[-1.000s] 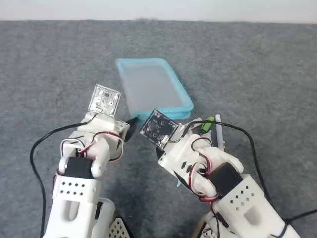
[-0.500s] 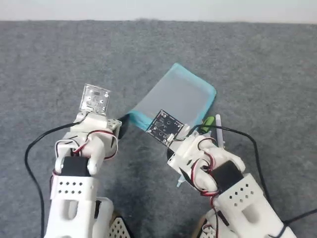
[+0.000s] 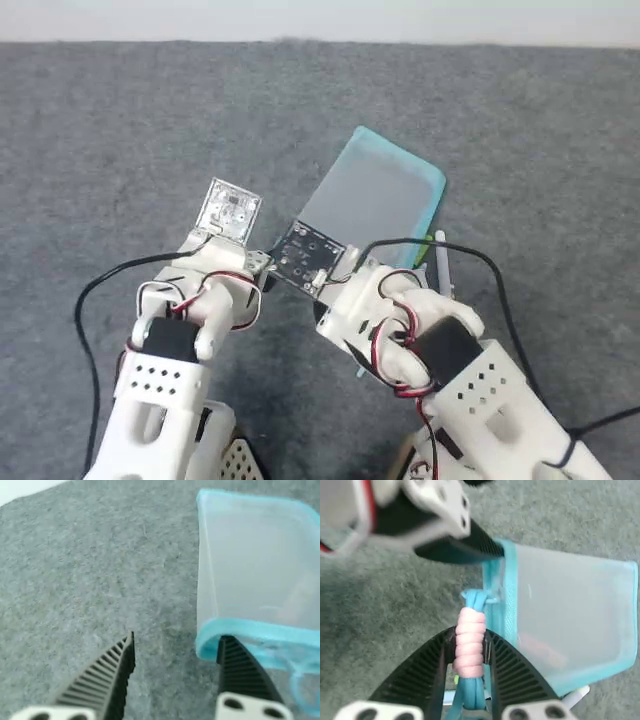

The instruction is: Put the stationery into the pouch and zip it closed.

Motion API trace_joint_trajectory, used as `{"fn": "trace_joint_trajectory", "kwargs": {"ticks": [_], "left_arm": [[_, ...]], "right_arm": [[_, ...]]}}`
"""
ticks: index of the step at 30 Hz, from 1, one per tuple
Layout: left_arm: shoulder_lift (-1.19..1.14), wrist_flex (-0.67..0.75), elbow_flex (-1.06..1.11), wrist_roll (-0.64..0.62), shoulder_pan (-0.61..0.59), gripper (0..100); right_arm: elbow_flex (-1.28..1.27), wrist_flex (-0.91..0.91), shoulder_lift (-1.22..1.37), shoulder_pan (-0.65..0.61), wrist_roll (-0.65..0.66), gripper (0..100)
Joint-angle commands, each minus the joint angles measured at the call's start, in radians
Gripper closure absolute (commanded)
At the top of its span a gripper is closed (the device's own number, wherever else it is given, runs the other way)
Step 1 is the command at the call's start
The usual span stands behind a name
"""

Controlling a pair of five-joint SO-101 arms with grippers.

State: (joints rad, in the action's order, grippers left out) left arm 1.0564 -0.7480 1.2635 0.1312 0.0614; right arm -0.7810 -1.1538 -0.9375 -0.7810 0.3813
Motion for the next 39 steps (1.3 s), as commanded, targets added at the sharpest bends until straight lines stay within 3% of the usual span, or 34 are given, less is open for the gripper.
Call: {"fn": "trace_joint_trajectory", "kwargs": {"ticks": [1, 12, 18, 20, 24, 32, 39], "left_arm": [[-0.014, 0.069, 0.013, 0.037, 0.005, 74], [-0.014, 0.147, 0.027, 0.038, 0.012, 75], [-0.012, 0.175, 0.036, 0.04, 0.006, 94], [-0.008, 0.195, 0.058, 0.037, 0.005, 100], [-0.006, 0.196, 0.073, 0.032, -0.011, 99], [-0.006, 0.186, 0.05, -0.091, -0.232, 99], [-0.006, 0.11, 0.019, -0.158, -0.252, 99]], "right_arm": [[0.16, -0.071, 0.002, -0.064, -0.012, 99.3], [0.157, -0.117, -0.001, -0.14, -0.006, 99.3], [0.13, -0.111, -0.001, -0.127, -0.005, 99.3], [0.13, -0.111, 0.002, -0.09, -0.005, 99.3], [0.133, -0.119, 0.008, 0.035, -0.005, 99.3], [0.13, -0.143, 0.024, 0.317, 0.031, 99.3], [0.175, -0.131, 0.248, 0.458, 0.035, 99.3]]}}
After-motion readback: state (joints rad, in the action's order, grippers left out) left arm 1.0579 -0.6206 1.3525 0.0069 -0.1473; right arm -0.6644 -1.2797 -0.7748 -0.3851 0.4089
